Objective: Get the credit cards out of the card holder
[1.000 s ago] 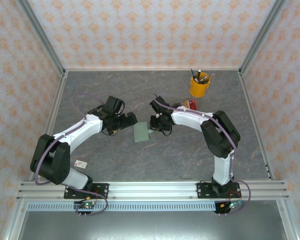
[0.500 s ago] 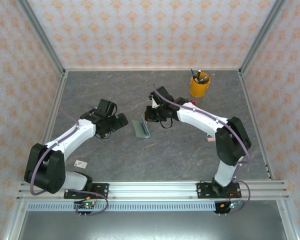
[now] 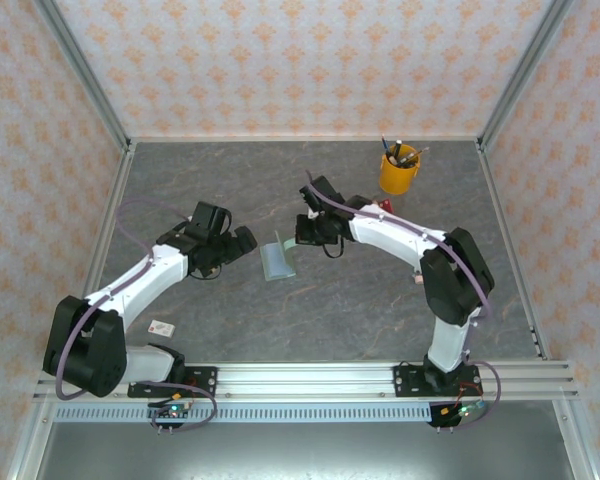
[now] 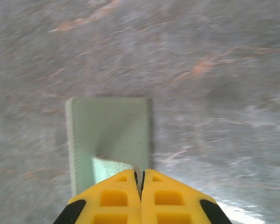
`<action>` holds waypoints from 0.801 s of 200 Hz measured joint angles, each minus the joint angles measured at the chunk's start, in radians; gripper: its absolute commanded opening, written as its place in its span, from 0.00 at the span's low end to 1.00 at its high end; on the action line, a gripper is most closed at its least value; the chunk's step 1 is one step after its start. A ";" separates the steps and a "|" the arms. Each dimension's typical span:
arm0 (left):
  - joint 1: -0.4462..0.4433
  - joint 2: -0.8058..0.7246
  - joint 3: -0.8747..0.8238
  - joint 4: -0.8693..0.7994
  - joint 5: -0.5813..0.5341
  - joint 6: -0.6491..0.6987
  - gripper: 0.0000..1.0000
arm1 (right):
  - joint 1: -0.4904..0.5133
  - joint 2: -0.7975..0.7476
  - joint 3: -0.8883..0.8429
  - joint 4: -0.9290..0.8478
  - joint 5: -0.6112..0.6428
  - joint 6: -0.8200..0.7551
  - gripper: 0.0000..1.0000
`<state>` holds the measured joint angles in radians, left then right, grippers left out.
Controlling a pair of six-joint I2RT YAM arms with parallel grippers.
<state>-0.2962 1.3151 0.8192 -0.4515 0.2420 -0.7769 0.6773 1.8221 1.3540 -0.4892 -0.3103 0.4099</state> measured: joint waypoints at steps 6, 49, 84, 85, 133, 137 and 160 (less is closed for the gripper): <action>0.000 0.000 -0.004 0.017 0.019 0.000 1.00 | -0.008 0.000 -0.009 -0.005 0.017 0.000 0.05; -0.026 0.065 -0.009 0.155 0.160 -0.008 0.90 | -0.032 0.000 -0.071 -0.045 0.103 -0.020 0.05; -0.060 0.183 0.008 0.211 0.236 -0.021 0.61 | -0.032 0.003 -0.076 -0.062 0.140 -0.040 0.04; -0.062 0.188 0.010 0.213 0.238 -0.027 0.60 | -0.032 0.004 -0.076 -0.062 0.141 -0.041 0.04; -0.070 0.295 0.055 0.235 0.273 -0.043 0.52 | -0.032 0.023 -0.081 -0.064 0.148 -0.045 0.04; -0.071 0.301 0.059 0.235 0.273 -0.043 0.52 | -0.032 0.023 -0.082 -0.064 0.147 -0.045 0.04; -0.071 0.335 0.084 0.235 0.275 -0.045 0.48 | -0.032 0.023 -0.085 -0.064 0.147 -0.045 0.04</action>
<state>-0.3668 1.6505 0.9028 -0.2161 0.5171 -0.8219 0.6449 1.8454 1.2694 -0.5533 -0.1635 0.3649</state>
